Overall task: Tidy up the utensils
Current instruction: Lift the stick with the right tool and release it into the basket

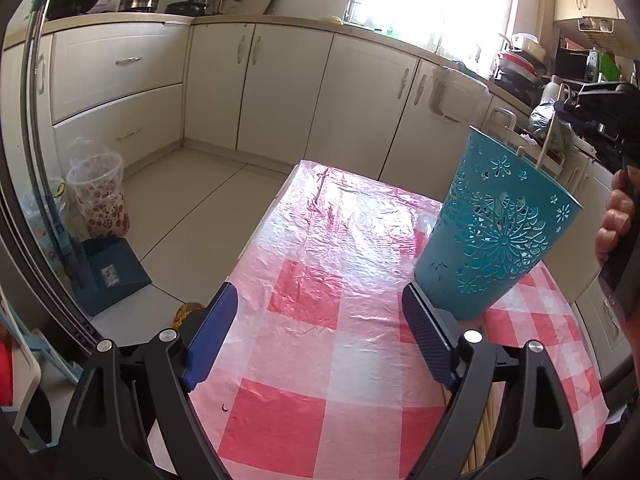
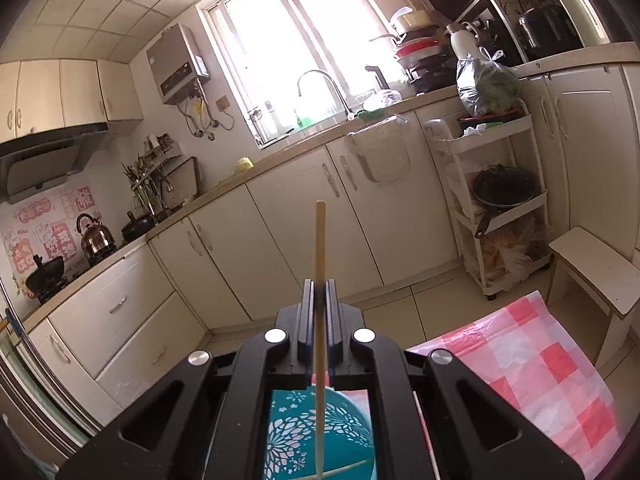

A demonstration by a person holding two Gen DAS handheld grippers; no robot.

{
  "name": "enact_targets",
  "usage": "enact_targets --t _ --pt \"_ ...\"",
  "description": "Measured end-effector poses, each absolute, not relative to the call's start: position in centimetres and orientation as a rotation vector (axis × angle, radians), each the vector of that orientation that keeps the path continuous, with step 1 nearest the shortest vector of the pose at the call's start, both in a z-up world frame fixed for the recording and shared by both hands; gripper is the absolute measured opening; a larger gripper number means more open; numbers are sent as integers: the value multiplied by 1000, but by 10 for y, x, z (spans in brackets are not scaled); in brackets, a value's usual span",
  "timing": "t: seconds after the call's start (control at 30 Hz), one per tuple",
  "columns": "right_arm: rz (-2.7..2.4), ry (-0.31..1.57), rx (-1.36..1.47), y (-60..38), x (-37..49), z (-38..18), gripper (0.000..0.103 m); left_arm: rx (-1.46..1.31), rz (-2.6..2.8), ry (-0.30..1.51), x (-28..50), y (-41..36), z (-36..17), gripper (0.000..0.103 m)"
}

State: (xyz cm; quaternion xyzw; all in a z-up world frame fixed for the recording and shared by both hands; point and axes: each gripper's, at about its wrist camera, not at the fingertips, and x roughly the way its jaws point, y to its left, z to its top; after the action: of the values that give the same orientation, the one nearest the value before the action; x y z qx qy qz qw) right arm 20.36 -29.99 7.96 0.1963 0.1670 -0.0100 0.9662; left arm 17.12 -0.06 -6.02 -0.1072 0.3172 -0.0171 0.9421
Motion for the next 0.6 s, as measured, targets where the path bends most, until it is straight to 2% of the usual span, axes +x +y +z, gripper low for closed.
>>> enact_targets --t 0.2,0.4,0.5,0.53,0.6 --pt "28 422 328 -287 197 57 6 -212 -34 643 169 -1 -59 81" --pt "76 412 288 -286 162 66 7 -194 -20 636 166 -1 -56 81" --pt "93 397 286 -291 129 73 17 -178 -9 624 160 -1 -52 81" --pt "96 400 286 -292 115 73 24 -177 -8 623 158 -1 -51 82" --pt "100 428 285 -295 90 65 27 -172 -4 622 153 -1 -49 82"
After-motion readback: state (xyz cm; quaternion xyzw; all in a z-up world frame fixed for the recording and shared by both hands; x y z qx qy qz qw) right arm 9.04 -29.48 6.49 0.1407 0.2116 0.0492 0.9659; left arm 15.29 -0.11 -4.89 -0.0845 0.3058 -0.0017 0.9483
